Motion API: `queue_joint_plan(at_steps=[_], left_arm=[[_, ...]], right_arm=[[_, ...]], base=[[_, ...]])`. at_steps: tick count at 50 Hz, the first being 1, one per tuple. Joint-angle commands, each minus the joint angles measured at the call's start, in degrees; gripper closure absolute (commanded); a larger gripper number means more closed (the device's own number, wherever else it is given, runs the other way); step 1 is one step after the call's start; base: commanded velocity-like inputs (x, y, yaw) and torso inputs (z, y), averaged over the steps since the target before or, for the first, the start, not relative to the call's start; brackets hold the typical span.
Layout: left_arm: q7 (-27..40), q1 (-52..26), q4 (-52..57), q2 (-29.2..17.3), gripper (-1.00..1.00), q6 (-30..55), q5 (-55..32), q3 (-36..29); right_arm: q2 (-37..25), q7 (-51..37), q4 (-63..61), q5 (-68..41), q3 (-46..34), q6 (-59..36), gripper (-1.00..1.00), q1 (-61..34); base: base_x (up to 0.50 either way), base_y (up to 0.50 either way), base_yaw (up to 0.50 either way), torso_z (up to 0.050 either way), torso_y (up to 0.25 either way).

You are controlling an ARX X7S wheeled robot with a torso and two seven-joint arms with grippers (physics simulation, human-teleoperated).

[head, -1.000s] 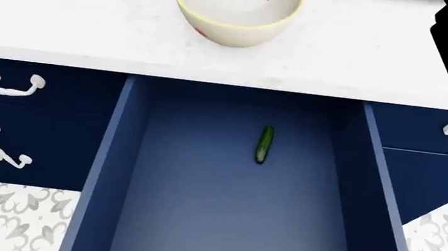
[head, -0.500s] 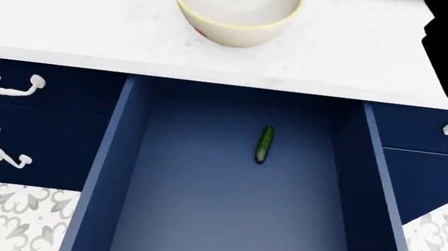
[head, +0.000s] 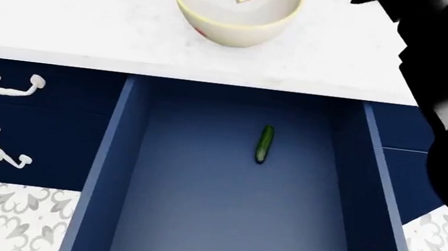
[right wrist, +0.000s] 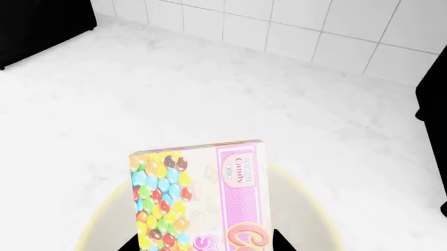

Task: Place the bar in the bowl and close the drawer.

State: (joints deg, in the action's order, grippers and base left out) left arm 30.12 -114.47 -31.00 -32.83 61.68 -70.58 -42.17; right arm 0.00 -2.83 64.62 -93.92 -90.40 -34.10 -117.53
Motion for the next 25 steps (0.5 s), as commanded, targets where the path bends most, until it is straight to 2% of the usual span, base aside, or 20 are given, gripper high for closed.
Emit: queue_joint_plan(at_steps=[1, 25], left_arm=[[-0.57, 0.32, -0.12, -0.38, -1.0, -0.27, 0.35, -0.19], [-0.97, 0.75, 0.2, -0.7, -1.0, -0.17, 0.65, -0.52]], right_arm=[[0.0, -0.76, -0.49, -0.6, -0.13, 2.93, 1.0, 1.7], [0.0, -1.84, 0.75, -1.43, -0.33, 4.73, 1.0, 4.41]], base=[[0.0, 0.0, 0.0, 0.0, 0.0], [0.0, 0.0, 0.0, 0.0, 0.0]])
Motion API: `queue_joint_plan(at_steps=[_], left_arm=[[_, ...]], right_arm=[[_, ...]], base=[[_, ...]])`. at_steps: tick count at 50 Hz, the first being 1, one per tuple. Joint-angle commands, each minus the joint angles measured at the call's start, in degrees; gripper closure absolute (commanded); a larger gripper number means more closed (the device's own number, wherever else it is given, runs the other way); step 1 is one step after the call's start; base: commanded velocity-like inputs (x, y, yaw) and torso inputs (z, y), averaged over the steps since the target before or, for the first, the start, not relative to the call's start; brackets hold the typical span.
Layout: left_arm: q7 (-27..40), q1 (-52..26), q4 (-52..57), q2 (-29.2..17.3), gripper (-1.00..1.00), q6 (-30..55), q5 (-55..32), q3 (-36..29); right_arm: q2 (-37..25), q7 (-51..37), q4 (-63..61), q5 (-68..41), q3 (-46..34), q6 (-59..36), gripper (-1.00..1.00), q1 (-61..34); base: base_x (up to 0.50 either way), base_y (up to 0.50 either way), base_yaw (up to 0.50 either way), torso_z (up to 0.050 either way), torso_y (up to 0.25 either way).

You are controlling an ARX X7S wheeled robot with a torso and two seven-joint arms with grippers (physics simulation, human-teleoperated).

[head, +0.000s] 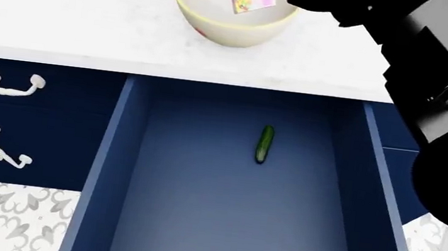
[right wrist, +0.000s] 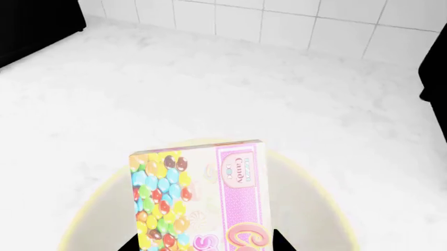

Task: Place the bar in the bowl and close the drawer.

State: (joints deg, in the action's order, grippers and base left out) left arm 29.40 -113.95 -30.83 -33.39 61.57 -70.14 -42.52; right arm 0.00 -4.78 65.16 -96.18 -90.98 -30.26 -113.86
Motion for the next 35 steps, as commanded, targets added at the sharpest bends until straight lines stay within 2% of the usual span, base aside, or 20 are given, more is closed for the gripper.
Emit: queue_joint_plan(at_steps=[1, 8, 9, 29, 35], left_arm=[[-0.24, 0.27, 0.08, -0.15, -1.0, -0.04, 0.21, -0.19], [-0.41, 0.58, 0.11, -0.31, -1.0, -0.15, 0.37, -0.31], [-0.44, 0.64, 0.15, -0.35, -1.0, -0.16, 0.42, -0.36], [-0.43, 0.86, 0.44, -0.31, -1.0, -0.24, 0.63, -0.48], [-0.5, 0.76, 0.72, -0.17, -1.0, 0.35, 0.62, -0.81]], right_arm=[[0.0, 0.11, 0.24, 0.9, 0.21, 0.96, 1.0, 0.76], [0.0, -0.07, 0.7, -0.09, 0.21, 1.53, 1.0, 0.84], [0.0, -0.16, 0.67, -0.11, 0.12, 1.61, -1.0, 0.81], [0.0, -0.34, 0.51, 0.6, 0.09, 0.91, -1.0, -1.18], [0.0, 1.39, 1.38, 1.24, 0.03, -2.1, -1.0, -3.84]], base=[[0.0, 0.0, 0.0, 0.0, 0.0], [0.0, 0.0, 0.0, 0.0, 0.0], [0.0, 0.0, 0.0, 0.0, 0.0], [0.0, 0.0, 0.0, 0.0, 0.0], [0.0, 0.0, 0.0, -0.001, 0.074]])
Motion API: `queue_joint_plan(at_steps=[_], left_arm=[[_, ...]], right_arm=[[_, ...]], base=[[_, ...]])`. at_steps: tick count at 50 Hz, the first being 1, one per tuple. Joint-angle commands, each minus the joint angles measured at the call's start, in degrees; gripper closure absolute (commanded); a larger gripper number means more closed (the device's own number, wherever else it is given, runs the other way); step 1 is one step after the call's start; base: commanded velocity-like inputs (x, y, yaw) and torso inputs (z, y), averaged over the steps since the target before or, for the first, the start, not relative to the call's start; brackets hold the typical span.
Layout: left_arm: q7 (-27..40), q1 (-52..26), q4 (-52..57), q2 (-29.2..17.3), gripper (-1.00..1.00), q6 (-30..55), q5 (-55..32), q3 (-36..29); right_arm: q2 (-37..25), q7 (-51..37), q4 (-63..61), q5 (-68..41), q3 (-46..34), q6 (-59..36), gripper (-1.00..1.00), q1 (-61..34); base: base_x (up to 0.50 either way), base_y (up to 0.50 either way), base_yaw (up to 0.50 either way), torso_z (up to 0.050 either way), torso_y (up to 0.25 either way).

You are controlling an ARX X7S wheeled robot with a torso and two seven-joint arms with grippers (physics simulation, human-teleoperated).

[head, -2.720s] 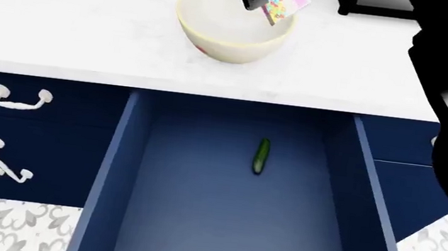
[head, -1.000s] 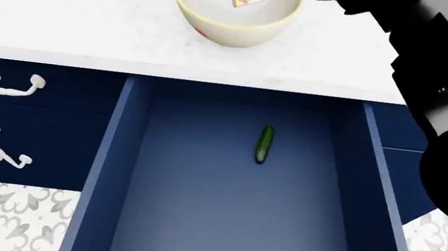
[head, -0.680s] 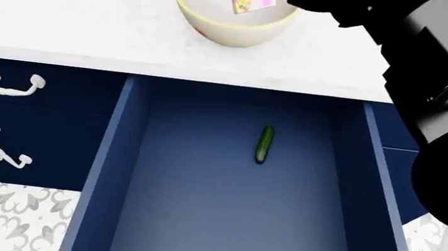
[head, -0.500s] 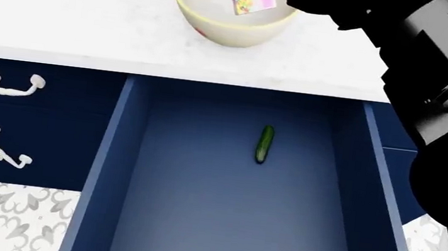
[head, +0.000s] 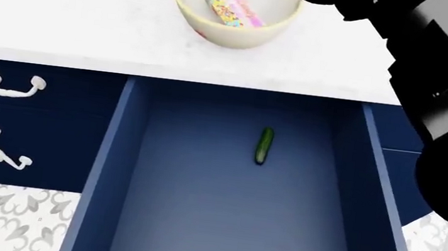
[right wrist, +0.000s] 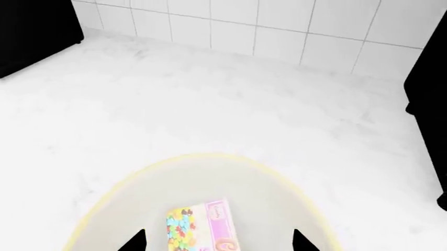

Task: Place the bar in the bowl and close the drawer.

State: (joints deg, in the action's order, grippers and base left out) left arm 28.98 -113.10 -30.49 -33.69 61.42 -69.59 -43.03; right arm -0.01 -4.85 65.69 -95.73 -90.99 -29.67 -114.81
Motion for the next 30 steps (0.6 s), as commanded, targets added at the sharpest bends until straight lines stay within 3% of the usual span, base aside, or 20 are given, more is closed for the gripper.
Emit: queue_joint_plan(at_steps=[1, 14, 22, 26, 30], left_arm=[[0.01, -0.12, 0.49, 0.16, -1.0, 0.7, -0.02, -0.32], [2.5, -0.18, 2.28, 0.64, -1.0, 3.65, -2.78, 0.76], [8.7, 1.65, 7.0, -1.86, -1.0, 6.97, -9.44, 5.1], [13.25, 2.54, 10.6, -3.35, -1.0, 9.67, -15.17, 8.01], [18.69, 3.28, 13.82, -4.7, -1.0, 12.36, -21.76, 10.55]], right_arm=[[0.0, 1.73, 1.11, 0.89, 0.0, -3.53, -1.0, -3.49], [0.0, 6.28, 5.07, 3.44, -0.62, -11.3, -1.0, -9.76], [-1.34, 10.81, 9.08, 5.49, -1.96, -14.96, -1.0, -13.26], [-13.6, -2.07, -12.55, 1.53, 1.65, -15.74, -1.0, -13.82], [-21.2, -9.13, -25.03, -1.19, 3.75, -16.81, -1.0, -14.17]], base=[[0.0, 0.0, 0.0, -0.006, 0.25], [0.0, 0.0, 0.0, -0.006, 0.25], [0.0, 0.0, 0.0, -0.006, 0.25], [0.0, 0.0, 0.0, -0.006, 0.25], [0.0, 0.0, 0.0, -0.005, 0.25]])
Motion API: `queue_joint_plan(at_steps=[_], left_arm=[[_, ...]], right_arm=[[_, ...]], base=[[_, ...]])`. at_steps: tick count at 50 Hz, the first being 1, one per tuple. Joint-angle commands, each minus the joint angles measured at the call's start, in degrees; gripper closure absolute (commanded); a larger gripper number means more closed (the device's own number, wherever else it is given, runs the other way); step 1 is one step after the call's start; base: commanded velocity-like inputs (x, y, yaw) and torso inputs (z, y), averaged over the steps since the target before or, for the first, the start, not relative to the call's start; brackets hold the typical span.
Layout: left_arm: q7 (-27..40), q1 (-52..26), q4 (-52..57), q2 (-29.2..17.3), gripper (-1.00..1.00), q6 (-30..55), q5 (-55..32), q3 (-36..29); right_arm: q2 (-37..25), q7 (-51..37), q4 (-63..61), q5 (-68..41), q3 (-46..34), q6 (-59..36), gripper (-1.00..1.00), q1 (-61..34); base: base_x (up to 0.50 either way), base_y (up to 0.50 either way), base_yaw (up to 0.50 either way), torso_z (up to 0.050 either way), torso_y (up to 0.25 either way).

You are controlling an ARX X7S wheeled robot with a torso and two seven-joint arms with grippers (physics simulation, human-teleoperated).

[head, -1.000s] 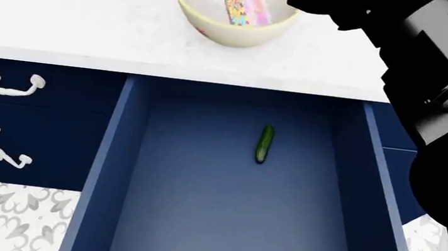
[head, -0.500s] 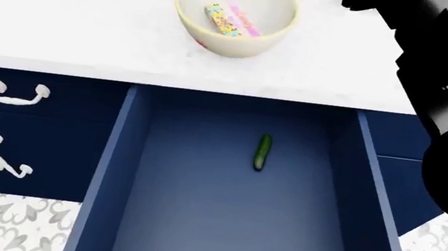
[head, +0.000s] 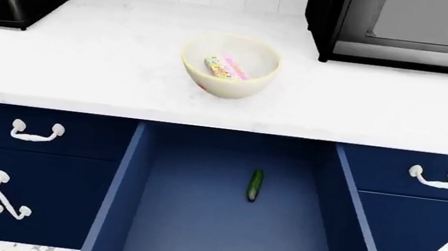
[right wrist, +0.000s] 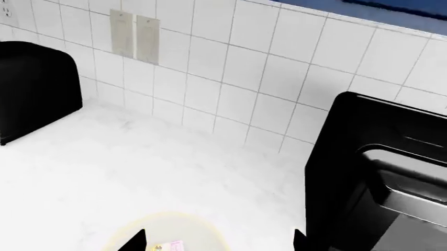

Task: Place the bar in the bowl and close the drawer.

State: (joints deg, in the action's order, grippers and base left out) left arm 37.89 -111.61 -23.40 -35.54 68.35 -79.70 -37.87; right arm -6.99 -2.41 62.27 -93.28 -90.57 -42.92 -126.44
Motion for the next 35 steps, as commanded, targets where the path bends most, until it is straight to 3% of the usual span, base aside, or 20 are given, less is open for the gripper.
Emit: queue_joint_plan(at_steps=[1, 10, 17, 27, 35], left_arm=[[11.48, 2.03, 7.9, -3.34, -1.0, 6.19, -13.73, 6.0], [24.27, 5.02, 16.22, -7.77, -1.0, 7.8, -30.74, 9.03], [32.43, 9.44, 26.1, -12.26, -1.0, 4.2, -44.5, 9.49], [36.13, 15.04, 37.57, -16.96, -1.0, -2.26, -54.32, 11.7], [36.32, 15.93, 39.82, -17.56, -1.0, -4.76, -55.84, 12.82]], right_arm=[[-16.05, -13.07, -24.59, -4.44, 3.81, -4.0, -1.0, -2.59], [-28.28, -22.62, -42.35, -11.71, 7.8, -5.73, -1.0, -1.53], [-37.39, -28.91, -55.59, -18.13, 10.17, -6.33, -1.0, 0.07], [-47.83, -34.66, -69.76, -22.43, 11.62, -4.04, -1.0, 4.03], [-51.56, -38.02, -74.93, -24.69, 12.59, -3.09, -1.0, 4.47]], base=[[0.0, 0.0, 0.0, -0.005, 0.25], [0.0, 0.0, 0.0, -0.005, 0.25], [0.0, 0.0, 0.0, -0.005, 0.25], [0.0, 0.0, 0.0, -0.005, 0.25], [0.0, 0.07, 0.0, 0.0, 0.016]])
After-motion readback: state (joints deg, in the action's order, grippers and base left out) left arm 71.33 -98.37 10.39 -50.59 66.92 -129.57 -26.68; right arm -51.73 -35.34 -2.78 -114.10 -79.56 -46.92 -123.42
